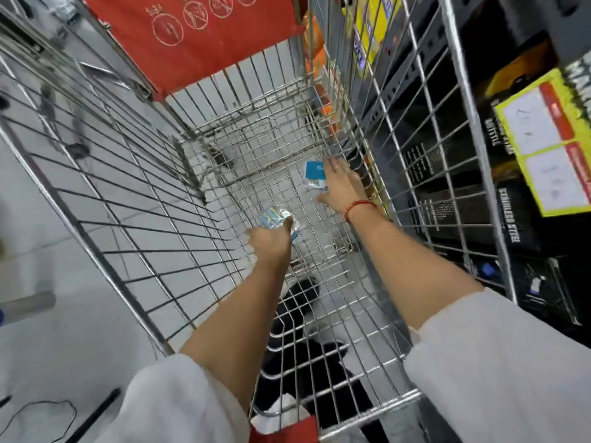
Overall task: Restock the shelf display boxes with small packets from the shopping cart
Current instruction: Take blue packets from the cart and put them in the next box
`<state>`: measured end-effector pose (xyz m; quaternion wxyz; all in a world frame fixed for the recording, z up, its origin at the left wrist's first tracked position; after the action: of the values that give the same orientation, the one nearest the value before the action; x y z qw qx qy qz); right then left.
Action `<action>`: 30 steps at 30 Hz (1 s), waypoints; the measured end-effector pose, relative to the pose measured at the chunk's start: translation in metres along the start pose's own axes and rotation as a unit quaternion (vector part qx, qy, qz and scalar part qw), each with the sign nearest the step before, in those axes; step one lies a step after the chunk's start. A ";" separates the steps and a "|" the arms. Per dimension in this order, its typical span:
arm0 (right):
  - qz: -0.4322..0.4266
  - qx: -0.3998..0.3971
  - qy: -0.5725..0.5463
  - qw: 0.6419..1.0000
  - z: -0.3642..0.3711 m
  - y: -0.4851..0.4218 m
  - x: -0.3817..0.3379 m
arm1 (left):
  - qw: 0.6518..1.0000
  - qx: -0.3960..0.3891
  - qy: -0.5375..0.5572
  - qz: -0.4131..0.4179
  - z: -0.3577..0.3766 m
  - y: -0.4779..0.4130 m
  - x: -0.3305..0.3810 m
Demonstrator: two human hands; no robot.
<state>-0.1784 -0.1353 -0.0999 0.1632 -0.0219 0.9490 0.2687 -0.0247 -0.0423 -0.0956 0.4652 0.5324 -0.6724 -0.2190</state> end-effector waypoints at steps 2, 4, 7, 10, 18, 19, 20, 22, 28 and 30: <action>-0.001 0.005 0.027 1.000 0.000 -0.002 0.000 | 1.000 -0.003 -0.028 0.011 -0.001 -0.001 -0.005; -0.004 0.014 0.055 0.998 -0.002 0.003 -0.002 | 0.999 -0.004 -0.030 0.034 -0.001 -0.001 -0.006; -0.007 0.008 0.088 0.996 -0.003 0.016 -0.008 | 0.996 -0.001 -0.006 0.087 -0.001 0.006 0.007; 0.050 0.011 -0.042 0.998 -0.011 0.032 -0.010 | 0.994 -0.029 -0.004 0.106 -0.001 0.014 0.016; 0.207 -0.033 -0.531 0.821 -0.035 0.107 -0.015 | 0.979 -0.187 0.074 0.027 -0.051 0.043 0.016; 0.210 -0.038 -0.546 0.810 -0.039 0.116 -0.017 | 0.977 -0.197 0.074 0.034 -0.057 0.051 0.019; 0.209 -0.035 -0.561 0.800 -0.046 0.127 -0.022 | 0.976 -0.201 0.072 0.044 -0.065 0.061 0.023; 0.202 -0.003 -0.578 0.790 -0.057 0.145 -0.029 | 0.976 -0.198 0.068 0.064 -0.079 0.081 0.033; 0.157 0.094 -0.572 0.799 -0.100 0.203 -0.044 | 0.959 -0.223 0.088 0.152 -0.110 0.150 0.050; 0.142 0.121 -0.563 0.805 -0.115 0.223 -0.044 | 0.955 -0.221 0.087 0.179 -0.114 0.172 0.051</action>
<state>-0.2002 -0.0065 0.1185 0.6306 0.2884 0.7075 0.1366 -0.0144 -0.0084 0.1138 0.6597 0.3046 -0.6480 -0.2282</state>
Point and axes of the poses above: each hand's wrist, its own y-axis away from the middle knuckle, its own z-axis out of the palm, x = y × z, the point moved 3 cm from there along -y, towards the middle knuckle, and after that the axes turned 2 degrees about -z, right-handed, at the moved point
